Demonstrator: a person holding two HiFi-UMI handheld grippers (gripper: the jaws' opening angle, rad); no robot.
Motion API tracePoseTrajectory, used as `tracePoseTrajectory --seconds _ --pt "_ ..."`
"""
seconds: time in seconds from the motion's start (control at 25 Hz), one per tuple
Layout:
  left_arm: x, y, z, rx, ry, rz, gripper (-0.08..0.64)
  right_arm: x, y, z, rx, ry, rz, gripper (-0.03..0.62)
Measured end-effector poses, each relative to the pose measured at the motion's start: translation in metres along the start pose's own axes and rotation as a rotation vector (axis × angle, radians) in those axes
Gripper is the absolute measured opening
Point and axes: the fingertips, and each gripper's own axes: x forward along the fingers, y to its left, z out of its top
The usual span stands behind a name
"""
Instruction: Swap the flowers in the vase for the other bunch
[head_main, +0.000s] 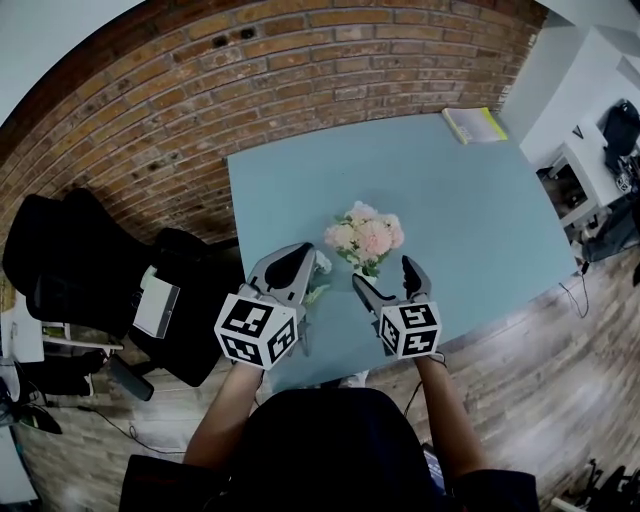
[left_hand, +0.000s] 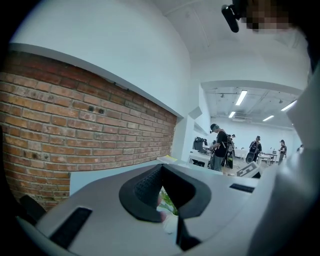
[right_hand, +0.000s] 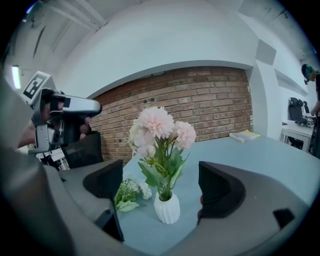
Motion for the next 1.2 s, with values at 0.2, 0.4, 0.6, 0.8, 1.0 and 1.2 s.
tracePoseTrajectory --seconds 0.2,0.4,0.6,0.8,1.0,1.2 --pt "0.003 0.005 0.000 0.013 0.010 0.025 0.000 0.013 -0.003 -0.002 0.000 0.020 0.023 0.448" --pt "0.004 0.012 0.001 0.003 0.007 0.051 0.000 0.024 -0.006 -0.003 -0.014 0.044 0.039 0.448" --pt "0.003 0.019 0.000 -0.008 0.009 0.082 0.000 0.033 -0.005 -0.004 -0.024 0.059 0.057 0.448" --pt "0.000 0.024 -0.001 -0.009 0.011 0.110 0.000 0.041 -0.002 -0.005 -0.034 0.071 0.084 0.448" --pt "-0.003 0.030 -0.004 -0.015 0.014 0.141 0.000 0.051 0.001 -0.005 -0.046 0.083 0.112 0.448" --pt "-0.005 0.037 -0.005 -0.021 0.013 0.168 0.000 0.061 0.003 -0.004 -0.059 0.091 0.132 0.448"
